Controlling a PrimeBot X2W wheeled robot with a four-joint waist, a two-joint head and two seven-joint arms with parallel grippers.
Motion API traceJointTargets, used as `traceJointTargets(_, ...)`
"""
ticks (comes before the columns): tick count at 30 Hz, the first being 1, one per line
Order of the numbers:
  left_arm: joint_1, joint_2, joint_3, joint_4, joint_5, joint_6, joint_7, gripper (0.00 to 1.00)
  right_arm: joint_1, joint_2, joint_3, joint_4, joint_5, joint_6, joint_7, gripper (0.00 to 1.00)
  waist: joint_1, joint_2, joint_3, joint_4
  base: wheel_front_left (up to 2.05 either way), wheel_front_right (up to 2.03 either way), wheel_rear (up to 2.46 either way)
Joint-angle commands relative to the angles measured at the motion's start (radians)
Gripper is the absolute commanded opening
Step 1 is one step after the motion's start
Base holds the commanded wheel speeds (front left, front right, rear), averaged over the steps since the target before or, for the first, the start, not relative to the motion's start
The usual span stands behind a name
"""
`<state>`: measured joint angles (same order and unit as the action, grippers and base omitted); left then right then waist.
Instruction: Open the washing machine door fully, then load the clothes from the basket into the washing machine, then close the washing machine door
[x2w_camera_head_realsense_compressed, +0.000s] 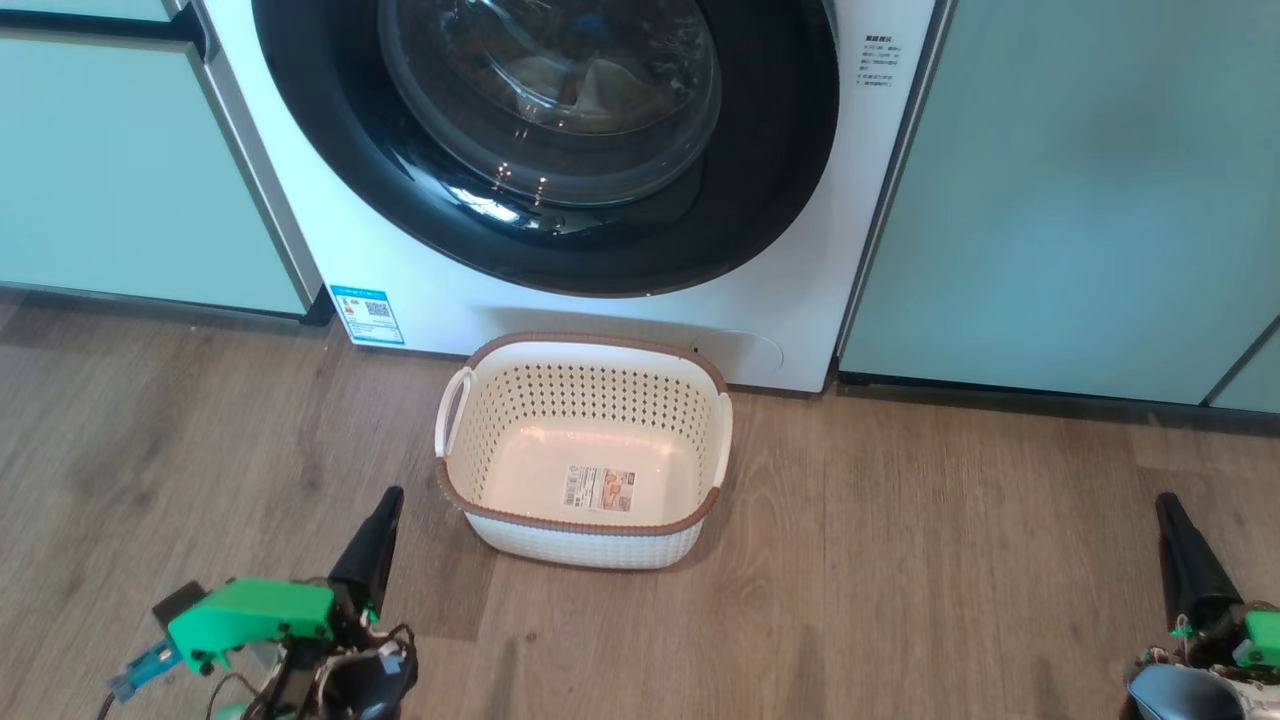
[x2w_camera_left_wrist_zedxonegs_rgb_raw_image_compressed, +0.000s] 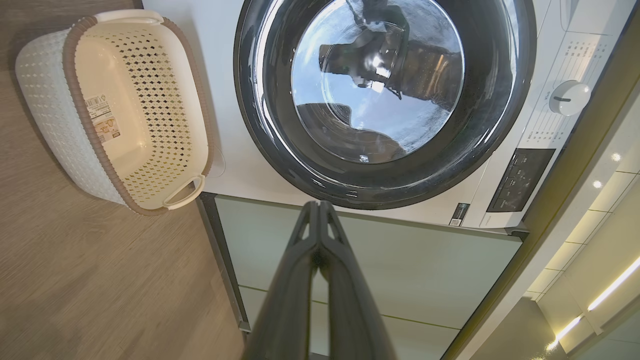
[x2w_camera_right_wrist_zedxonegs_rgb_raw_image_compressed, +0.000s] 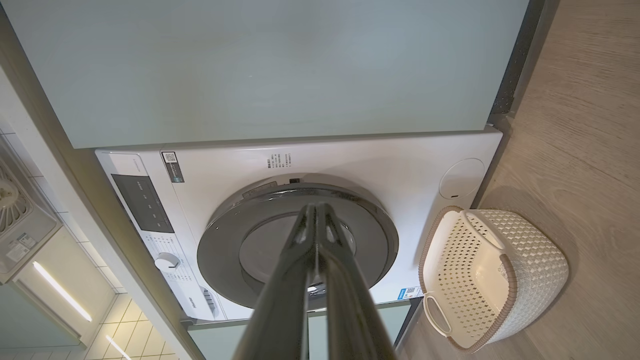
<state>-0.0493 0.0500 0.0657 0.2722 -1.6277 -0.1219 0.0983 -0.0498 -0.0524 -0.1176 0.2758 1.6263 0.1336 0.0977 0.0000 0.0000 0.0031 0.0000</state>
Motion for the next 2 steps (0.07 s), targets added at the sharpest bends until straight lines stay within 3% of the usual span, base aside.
traceJointTargets(1, -0.058, 0.007, 0.040, -0.027, 0.012, -0.009, 0.008, 0.00, -0.057, -0.007, 0.016, -0.032, -0.007, -0.003, 0.005, 0.00, 0.0000, 0.0000, 0.000, 0.000, 0.00, 0.00, 0.00)
traceJointTargets(2, -0.058, 0.007, 0.040, -0.027, 0.012, -0.009, 0.008, 0.00, -0.057, -0.007, 0.016, -0.032, -0.007, -0.003, 0.006, 0.00, 0.0000, 0.0000, 0.000, 0.000, 0.00, 0.00, 0.00)
